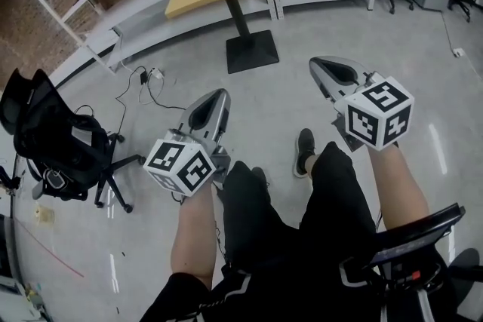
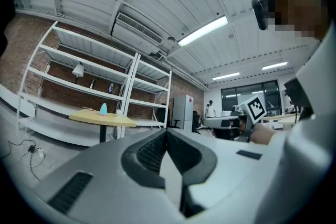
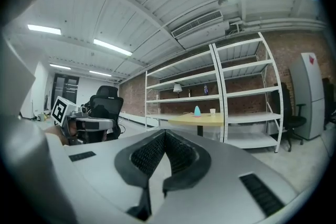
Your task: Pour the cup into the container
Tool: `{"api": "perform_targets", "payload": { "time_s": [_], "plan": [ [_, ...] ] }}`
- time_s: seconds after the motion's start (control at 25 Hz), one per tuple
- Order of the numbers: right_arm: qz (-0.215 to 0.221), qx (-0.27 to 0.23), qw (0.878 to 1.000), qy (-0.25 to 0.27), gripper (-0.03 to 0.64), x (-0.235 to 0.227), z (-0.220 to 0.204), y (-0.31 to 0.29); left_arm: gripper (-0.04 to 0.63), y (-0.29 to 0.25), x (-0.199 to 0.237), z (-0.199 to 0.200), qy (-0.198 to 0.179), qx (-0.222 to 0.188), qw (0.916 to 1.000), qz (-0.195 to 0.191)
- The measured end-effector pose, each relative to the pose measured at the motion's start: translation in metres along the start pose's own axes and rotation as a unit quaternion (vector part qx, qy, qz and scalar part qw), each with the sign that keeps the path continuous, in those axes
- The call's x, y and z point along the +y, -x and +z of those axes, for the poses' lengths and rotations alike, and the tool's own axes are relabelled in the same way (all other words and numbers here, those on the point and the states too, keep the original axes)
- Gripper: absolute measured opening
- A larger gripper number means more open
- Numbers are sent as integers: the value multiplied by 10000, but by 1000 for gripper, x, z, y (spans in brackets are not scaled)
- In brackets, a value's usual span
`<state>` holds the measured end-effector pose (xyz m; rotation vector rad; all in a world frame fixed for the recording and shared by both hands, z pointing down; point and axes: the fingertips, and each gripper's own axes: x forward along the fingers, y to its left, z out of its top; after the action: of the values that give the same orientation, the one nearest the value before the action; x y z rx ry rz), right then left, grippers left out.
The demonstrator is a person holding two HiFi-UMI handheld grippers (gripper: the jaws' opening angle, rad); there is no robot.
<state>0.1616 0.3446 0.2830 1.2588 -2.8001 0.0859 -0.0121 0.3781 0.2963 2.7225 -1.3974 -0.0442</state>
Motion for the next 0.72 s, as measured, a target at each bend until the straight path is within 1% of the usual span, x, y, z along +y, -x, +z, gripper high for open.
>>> {"api": "perform_targets", "payload": {
  "time_s": [0.24,0.36,0.72],
  "plan": [
    [-29,-34,10000,80,0,21,5,35,-2,27,-25,7,-43,-89,9999,-52],
    [-21,-9,9999,102,0,25,5,37,-2,33,-29,9,-39,-92,9999,-51],
    [-76,-203,9996,167,0,28,21,38,-2,32,-31,18,-126,-169,9998,-70]
  ]
}}
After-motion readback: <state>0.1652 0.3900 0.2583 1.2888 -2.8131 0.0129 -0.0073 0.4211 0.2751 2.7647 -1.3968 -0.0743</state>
